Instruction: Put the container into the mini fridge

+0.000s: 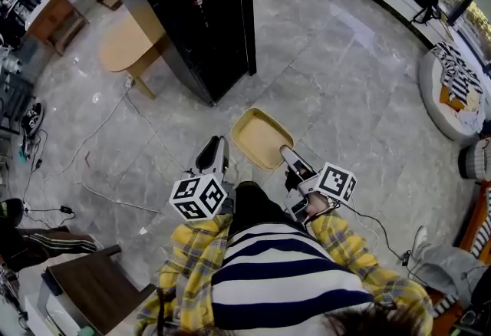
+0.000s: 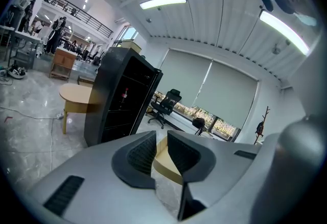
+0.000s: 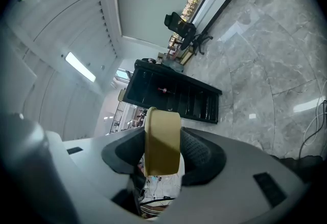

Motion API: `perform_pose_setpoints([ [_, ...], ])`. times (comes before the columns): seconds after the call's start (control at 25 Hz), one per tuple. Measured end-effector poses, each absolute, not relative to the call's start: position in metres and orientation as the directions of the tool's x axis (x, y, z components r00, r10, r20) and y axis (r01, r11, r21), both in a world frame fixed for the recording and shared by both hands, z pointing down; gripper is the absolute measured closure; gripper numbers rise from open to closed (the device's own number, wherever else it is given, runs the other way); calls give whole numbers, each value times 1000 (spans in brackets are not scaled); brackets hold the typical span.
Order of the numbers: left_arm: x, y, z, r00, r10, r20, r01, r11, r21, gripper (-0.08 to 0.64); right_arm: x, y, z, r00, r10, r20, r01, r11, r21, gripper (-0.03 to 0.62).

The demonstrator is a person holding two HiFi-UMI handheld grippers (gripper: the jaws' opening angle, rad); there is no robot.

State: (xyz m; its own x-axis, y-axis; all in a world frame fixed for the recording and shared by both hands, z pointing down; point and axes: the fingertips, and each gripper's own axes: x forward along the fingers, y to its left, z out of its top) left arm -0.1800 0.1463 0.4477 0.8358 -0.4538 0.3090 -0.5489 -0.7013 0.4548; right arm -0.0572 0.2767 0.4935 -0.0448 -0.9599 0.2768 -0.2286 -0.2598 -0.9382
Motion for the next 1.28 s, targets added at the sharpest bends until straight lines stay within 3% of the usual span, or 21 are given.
perform_pose_setpoints([
  [1.28,-111,-65,436,850,-465,247,-526,-745,410,482,23,58,475,-63,-952,299,-245,-276,-930,374],
])
